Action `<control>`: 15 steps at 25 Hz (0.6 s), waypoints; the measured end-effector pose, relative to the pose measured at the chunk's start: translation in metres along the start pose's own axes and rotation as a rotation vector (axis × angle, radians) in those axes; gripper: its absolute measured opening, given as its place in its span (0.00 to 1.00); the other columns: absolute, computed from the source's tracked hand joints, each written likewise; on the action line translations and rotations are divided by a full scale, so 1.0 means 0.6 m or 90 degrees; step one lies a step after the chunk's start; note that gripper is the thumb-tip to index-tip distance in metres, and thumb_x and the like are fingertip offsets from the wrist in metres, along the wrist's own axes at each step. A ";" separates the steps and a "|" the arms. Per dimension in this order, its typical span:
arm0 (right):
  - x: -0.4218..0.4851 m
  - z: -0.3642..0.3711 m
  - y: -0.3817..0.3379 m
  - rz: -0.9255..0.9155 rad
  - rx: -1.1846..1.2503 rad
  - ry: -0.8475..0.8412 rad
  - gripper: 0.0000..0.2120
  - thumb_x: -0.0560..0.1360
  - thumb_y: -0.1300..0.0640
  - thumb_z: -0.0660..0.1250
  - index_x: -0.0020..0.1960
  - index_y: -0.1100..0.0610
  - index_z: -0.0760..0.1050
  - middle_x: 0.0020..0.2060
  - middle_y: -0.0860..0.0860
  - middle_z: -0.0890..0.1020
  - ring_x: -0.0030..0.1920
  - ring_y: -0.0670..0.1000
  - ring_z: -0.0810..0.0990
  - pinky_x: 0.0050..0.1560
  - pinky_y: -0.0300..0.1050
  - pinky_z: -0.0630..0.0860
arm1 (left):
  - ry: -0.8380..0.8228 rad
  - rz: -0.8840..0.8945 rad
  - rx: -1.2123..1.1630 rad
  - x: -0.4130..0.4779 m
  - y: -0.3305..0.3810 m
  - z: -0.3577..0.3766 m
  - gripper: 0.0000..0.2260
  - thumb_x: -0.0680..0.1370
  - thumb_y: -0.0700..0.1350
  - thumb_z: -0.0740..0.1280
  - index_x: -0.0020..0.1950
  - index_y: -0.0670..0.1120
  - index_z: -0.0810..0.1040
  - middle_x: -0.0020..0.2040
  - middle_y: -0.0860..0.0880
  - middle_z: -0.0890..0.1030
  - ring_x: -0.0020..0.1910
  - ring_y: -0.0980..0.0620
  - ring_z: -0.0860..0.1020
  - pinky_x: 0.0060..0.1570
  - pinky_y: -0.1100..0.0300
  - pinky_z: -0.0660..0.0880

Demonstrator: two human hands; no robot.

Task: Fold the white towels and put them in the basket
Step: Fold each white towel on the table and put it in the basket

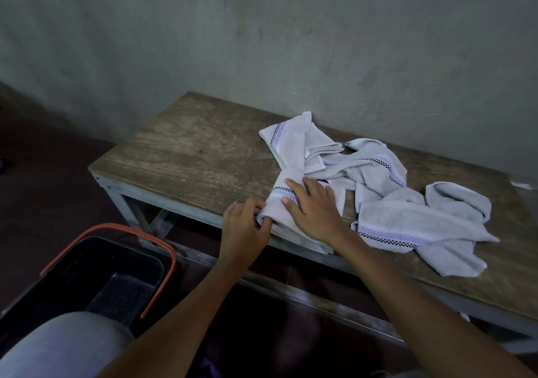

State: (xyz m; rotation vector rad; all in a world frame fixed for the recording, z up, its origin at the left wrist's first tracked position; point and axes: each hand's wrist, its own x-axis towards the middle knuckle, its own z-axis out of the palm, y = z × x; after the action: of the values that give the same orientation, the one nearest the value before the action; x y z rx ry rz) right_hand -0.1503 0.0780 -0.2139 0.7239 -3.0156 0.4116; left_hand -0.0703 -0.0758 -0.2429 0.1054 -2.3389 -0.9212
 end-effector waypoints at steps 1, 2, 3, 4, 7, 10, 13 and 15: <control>0.000 0.000 0.001 -0.003 0.004 0.007 0.37 0.70 0.33 0.36 0.74 0.45 0.56 0.73 0.55 0.59 0.74 0.56 0.55 0.72 0.60 0.49 | 0.003 -0.009 -0.002 -0.003 0.003 0.000 0.10 0.71 0.49 0.61 0.45 0.44 0.75 0.37 0.51 0.76 0.38 0.55 0.68 0.48 0.50 0.74; 0.001 0.001 0.001 -0.003 0.008 0.012 0.37 0.70 0.33 0.36 0.74 0.45 0.57 0.73 0.55 0.60 0.74 0.56 0.56 0.72 0.60 0.50 | 0.005 -0.019 -0.004 -0.005 0.008 0.001 0.11 0.71 0.48 0.59 0.46 0.43 0.75 0.38 0.50 0.76 0.38 0.55 0.67 0.50 0.49 0.73; 0.002 0.002 0.001 -0.004 0.010 0.017 0.37 0.70 0.33 0.36 0.74 0.46 0.57 0.73 0.55 0.60 0.74 0.56 0.56 0.72 0.60 0.50 | 0.008 -0.029 -0.005 -0.007 0.011 0.002 0.11 0.71 0.48 0.59 0.46 0.43 0.75 0.38 0.50 0.76 0.38 0.56 0.66 0.51 0.49 0.73; 0.001 0.003 0.001 -0.005 0.007 0.021 0.37 0.70 0.34 0.36 0.74 0.46 0.57 0.73 0.56 0.61 0.74 0.56 0.56 0.72 0.60 0.50 | 0.014 -0.038 -0.003 -0.009 0.012 0.005 0.11 0.71 0.48 0.59 0.46 0.43 0.75 0.38 0.50 0.76 0.38 0.56 0.66 0.51 0.49 0.73; -0.003 0.005 0.002 -0.016 -0.027 0.025 0.37 0.70 0.34 0.34 0.75 0.46 0.56 0.73 0.56 0.60 0.74 0.56 0.56 0.72 0.60 0.50 | 0.007 -0.090 -0.001 0.000 0.014 0.010 0.09 0.70 0.49 0.67 0.45 0.45 0.74 0.37 0.52 0.76 0.38 0.54 0.71 0.50 0.53 0.71; -0.003 0.005 0.004 -0.012 -0.038 0.009 0.35 0.72 0.35 0.35 0.75 0.45 0.53 0.75 0.55 0.57 0.75 0.54 0.53 0.73 0.59 0.49 | -0.013 -0.111 0.028 0.005 0.015 0.012 0.09 0.69 0.50 0.69 0.43 0.48 0.72 0.34 0.56 0.72 0.37 0.54 0.70 0.52 0.55 0.68; 0.000 0.002 0.012 0.017 -0.032 -0.032 0.28 0.78 0.37 0.43 0.76 0.43 0.49 0.77 0.51 0.52 0.77 0.51 0.48 0.74 0.58 0.44 | -0.032 -0.086 0.032 0.001 0.012 0.005 0.10 0.66 0.49 0.65 0.44 0.47 0.71 0.37 0.56 0.72 0.38 0.54 0.68 0.53 0.56 0.68; -0.001 -0.001 0.014 0.028 -0.034 -0.054 0.28 0.78 0.37 0.45 0.76 0.43 0.47 0.77 0.50 0.50 0.77 0.50 0.46 0.75 0.57 0.42 | -0.074 -0.058 -0.001 0.003 0.004 -0.006 0.14 0.64 0.51 0.63 0.46 0.46 0.72 0.40 0.55 0.73 0.40 0.53 0.71 0.50 0.55 0.71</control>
State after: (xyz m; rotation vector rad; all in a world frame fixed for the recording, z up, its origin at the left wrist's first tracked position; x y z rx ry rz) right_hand -0.1536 0.0854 -0.2154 0.6896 -3.1128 0.3085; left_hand -0.0694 -0.0768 -0.2382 0.1637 -2.4580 -0.9981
